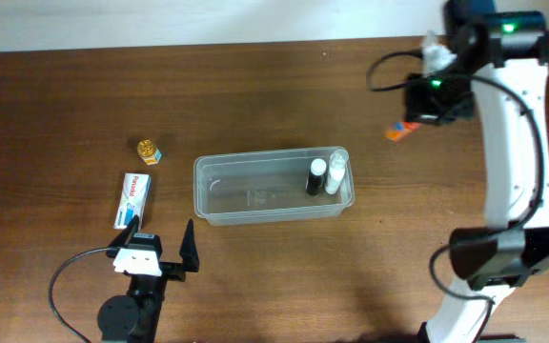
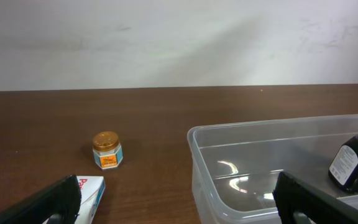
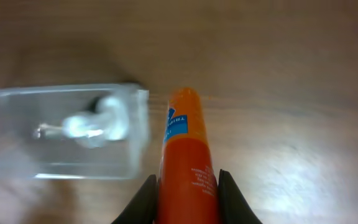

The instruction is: Pack container

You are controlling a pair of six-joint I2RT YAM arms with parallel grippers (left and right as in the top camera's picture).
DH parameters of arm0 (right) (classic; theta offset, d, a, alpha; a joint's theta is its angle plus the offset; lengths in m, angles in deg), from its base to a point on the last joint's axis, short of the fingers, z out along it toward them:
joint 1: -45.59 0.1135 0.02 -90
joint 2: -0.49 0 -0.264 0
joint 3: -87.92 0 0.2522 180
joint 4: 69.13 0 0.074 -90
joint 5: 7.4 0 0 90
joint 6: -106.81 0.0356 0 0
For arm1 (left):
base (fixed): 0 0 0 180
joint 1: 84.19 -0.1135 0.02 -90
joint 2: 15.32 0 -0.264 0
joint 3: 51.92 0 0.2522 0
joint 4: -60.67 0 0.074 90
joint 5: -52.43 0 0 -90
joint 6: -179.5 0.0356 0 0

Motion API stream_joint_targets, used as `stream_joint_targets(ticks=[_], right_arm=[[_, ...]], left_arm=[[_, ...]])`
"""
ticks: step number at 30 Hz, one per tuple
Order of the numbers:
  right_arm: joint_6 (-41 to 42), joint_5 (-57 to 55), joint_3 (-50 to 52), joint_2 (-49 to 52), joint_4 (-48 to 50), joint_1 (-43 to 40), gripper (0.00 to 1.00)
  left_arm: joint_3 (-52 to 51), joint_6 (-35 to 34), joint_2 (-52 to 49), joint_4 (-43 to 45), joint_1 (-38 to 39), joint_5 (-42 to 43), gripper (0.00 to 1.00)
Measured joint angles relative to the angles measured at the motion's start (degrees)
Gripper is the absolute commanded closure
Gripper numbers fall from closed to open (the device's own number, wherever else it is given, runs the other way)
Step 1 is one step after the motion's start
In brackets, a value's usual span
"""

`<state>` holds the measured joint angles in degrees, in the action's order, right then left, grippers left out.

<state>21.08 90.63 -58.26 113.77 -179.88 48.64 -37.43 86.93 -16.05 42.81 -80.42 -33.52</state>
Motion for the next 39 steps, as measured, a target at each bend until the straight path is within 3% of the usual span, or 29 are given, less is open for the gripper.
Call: stream_joint_targets(ticks=[17,29,39], right_arm=[[1.6,1.1,-2.4,-9.2,0.0,23.8,0.83],[1.9,0.5,8.7,-9.2,0.1,26.8,0.83],[5.4,-4.9,21.3,-9.2,6.0,26.8,0.83]], left_arm=[[0.0,0.0,0.0,0.0,0.0,0.0,0.01],[0.0,0.0,0.0,0.0,0.0,0.0,0.01],[0.0,0.0,0.0,0.0,0.0,0.0,0.01]])
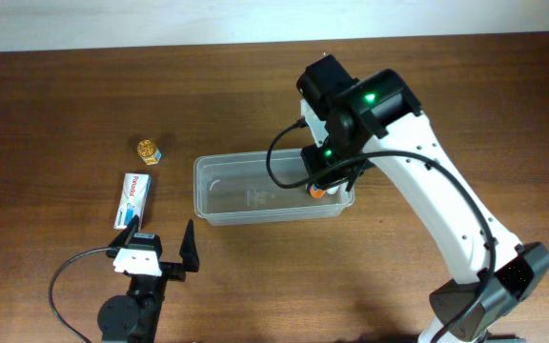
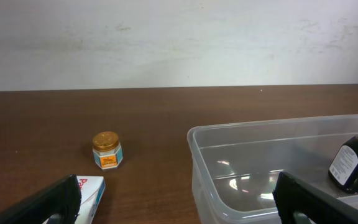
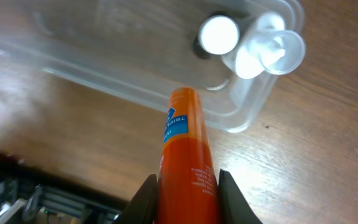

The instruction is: Pack container

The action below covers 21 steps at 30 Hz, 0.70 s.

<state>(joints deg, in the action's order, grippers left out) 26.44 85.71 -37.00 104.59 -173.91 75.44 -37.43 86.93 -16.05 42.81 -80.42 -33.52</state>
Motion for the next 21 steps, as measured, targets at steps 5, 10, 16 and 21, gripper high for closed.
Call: stream_joint_targets(ticks=[5,10,16,21], right_arm=[[1.7,-3.3,3.8,0.0,3.5,0.0,0.83],[2.4,-5.4,8.4,0.0,7.3,0.0,0.83],[3.5,-6.2,12.8,0.0,10.5,-1.1,0.83],[3.7,-6.6,14.8,0.0,13.0,-2.0,0.83]], left_arm=[[0.0,0.0,0.0,0.0,0.0,0.0,0.01],[0.0,0.0,0.0,0.0,0.0,0.0,0.01],[0.0,0.0,0.0,0.0,0.0,0.0,0.0],[0.0,0.0,0.0,0.0,0.0,0.0,0.01]])
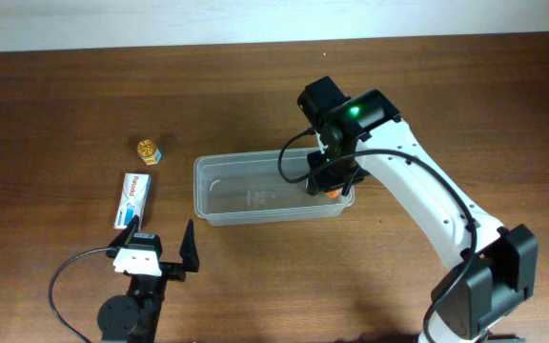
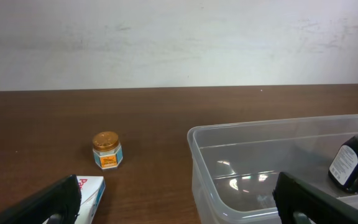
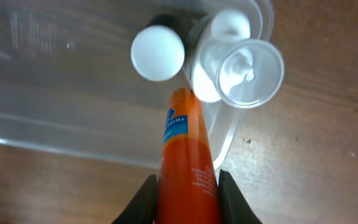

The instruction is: Pack container

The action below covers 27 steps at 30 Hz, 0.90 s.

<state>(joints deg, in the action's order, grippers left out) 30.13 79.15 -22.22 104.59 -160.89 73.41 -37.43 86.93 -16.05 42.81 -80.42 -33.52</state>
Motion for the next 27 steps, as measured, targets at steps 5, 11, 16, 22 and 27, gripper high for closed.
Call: stream_joint_targets(ticks=[5,11,16,22,27], right_arm=[[0.0,0.0,3.0,0.0,3.0,0.0,0.83],[0.0,0.0,6.0,0.0,5.9,0.0,0.83],[0.0,0.0,7.8,0.0,7.0,0.0,0.83],[0.0,0.5,7.8,0.2,7.7,0.0,0.83],[0.1,1.3,7.8,0.9,8.3,0.0,0.83]], left_arm=[[0.0,0.0,0.0,0.0,0.0,0.0,0.01],[0.0,0.0,0.0,0.0,0.0,0.0,0.01],[0.0,0.0,0.0,0.0,0.0,0.0,0.01],[0.0,0.0,0.0,0.0,0.0,0.0,0.01],[0.0,0.0,0.0,0.0,0.0,0.0,0.01]])
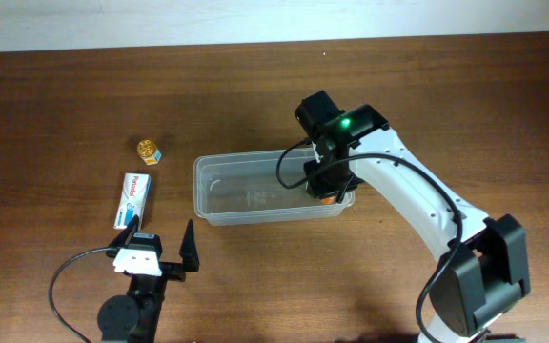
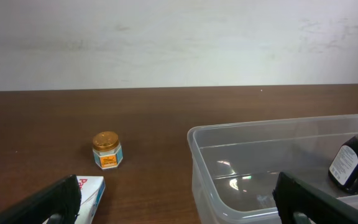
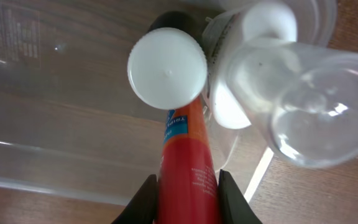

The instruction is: Pack container

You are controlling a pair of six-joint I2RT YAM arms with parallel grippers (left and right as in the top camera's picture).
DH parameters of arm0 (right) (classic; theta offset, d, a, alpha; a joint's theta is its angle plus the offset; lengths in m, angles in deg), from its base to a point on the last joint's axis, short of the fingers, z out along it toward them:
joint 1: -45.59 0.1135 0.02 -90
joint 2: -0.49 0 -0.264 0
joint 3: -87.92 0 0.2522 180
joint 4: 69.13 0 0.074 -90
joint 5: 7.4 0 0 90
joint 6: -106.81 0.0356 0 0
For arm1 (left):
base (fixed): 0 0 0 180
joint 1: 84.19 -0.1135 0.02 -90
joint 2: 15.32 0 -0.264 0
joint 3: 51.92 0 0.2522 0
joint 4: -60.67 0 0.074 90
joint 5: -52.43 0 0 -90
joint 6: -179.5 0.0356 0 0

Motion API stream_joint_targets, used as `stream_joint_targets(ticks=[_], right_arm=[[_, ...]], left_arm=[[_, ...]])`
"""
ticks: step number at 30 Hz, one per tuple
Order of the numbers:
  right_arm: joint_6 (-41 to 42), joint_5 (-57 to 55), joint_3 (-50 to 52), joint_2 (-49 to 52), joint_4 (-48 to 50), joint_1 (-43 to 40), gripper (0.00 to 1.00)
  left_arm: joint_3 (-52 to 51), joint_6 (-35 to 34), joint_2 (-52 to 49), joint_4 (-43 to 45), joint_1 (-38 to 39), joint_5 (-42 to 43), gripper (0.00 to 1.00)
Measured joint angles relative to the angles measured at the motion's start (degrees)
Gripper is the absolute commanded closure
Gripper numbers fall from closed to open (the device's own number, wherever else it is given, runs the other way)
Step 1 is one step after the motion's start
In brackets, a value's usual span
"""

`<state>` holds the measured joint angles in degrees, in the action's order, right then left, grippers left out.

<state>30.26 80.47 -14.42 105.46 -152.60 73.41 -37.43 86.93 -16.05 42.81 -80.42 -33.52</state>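
My right gripper (image 3: 185,199) is shut on an orange-red tube (image 3: 186,168), lowered into the right end of the clear plastic container (image 1: 219,171). The tube's tip sits under the white cap of a dark bottle (image 3: 166,68), beside a clear capped bottle (image 3: 278,87). In the overhead view the right gripper (image 1: 324,191) covers those bottles. My left gripper (image 2: 179,211) stands open near the table's front edge, fingertips (image 2: 48,202) wide apart, nothing between them. The dark bottle (image 2: 353,160) shows inside the container (image 2: 229,143).
A small jar with a gold lid (image 1: 148,151) stands left of the container. A white and blue box (image 1: 134,198) lies below it, just ahead of the left gripper. In the left wrist view the jar (image 2: 107,149) and the box corner (image 2: 91,186) appear.
My right gripper with the tube has come lower into the container's right end; the bottle caps loom larger and the tube tip is now under the dark bottle's cap. Left arm unchanged.
My right gripper held the orange tube far off to the container's right. Then it was over the container's right end, then close above the two bottles, and now it is down among them inside the container. The left gripper stayed open and still throughout.
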Motion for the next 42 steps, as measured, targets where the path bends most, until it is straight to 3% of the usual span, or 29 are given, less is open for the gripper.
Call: stream_joint_targets(ticks=[18,23,33,42], right_arm=[[0.1,1.7,4.5,0.2,4.3,0.0,0.83],[0.2,1.9,4.7,0.2,5.4,0.0,0.68],[0.1,2.2,5.1,0.2,3.1,0.0,0.55],[0.2,0.6,-8.2,0.3,-6.7,0.0,0.3]], left_arm=[[0.0,0.0,0.0,0.0,0.0,0.0,0.0],[0.0,0.0,0.0,0.0,0.0,0.0,0.01],[0.0,0.0,0.0,0.0,0.0,0.0,0.01],[0.0,0.0,0.0,0.0,0.0,0.0,0.01]])
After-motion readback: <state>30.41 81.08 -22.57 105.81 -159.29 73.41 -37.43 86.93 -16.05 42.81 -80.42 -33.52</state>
